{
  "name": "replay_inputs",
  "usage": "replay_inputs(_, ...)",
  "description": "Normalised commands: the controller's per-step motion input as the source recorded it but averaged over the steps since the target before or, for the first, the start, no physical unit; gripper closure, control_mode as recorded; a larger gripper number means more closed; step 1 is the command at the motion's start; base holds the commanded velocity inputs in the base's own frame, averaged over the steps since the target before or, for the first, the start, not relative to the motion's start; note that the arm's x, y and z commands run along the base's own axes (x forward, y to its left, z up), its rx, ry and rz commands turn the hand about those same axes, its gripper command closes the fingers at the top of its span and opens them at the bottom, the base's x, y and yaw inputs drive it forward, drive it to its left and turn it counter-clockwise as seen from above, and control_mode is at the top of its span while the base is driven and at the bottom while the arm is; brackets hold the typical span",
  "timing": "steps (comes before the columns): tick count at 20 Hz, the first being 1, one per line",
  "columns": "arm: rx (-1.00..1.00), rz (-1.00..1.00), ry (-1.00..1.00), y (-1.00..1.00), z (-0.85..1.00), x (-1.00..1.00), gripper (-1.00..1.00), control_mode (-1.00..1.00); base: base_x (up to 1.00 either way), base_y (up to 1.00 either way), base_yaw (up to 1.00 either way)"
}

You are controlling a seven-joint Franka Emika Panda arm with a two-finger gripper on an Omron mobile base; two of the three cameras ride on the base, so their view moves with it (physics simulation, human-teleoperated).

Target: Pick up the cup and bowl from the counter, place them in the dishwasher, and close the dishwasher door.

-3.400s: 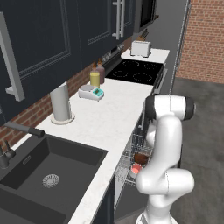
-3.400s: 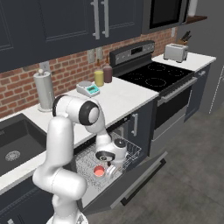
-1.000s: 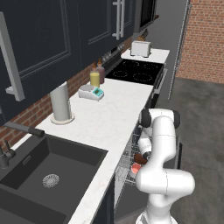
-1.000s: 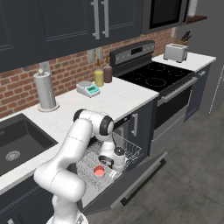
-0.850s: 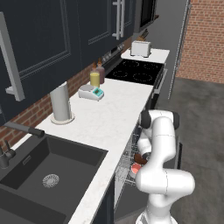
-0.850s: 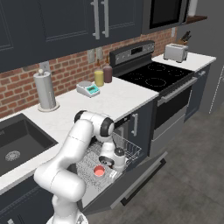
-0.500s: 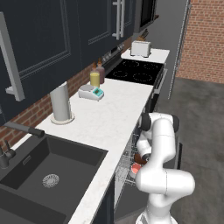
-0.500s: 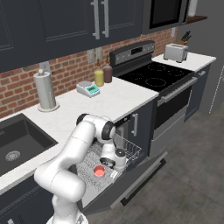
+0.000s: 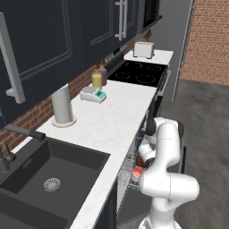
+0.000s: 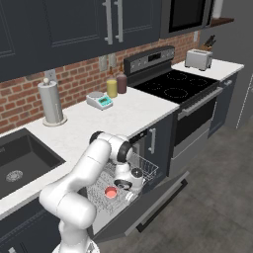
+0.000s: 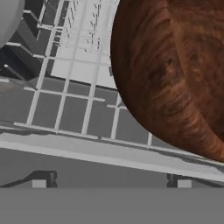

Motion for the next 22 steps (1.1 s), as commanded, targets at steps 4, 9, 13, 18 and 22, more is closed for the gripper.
replay_inputs(4, 0.02, 0.0, 0.0, 0.0, -0.12, 0.26, -1.0, -1.0, 0.0, 0.0, 0.0)
replay_inputs(9, 0.03, 0.0, 0.0, 0.05, -0.05, 0.29, -1.0, -1.0, 0.0, 0.0, 0.0)
replay_inputs(13, 0.05, 0.0, 0.0, 0.37, 0.0, 0.32, -1.0, -1.0, 0.0, 0.0, 0.0)
replay_inputs(18, 0.03, 0.0, 0.0, 0.54, 0.0, 0.25, -1.0, -1.0, 0.0, 0.0, 0.0)
replay_inputs(22, 0.02, 0.0, 0.0, 0.51, 0.0, 0.22, -1.0, -1.0, 0.0, 0.0, 0.0)
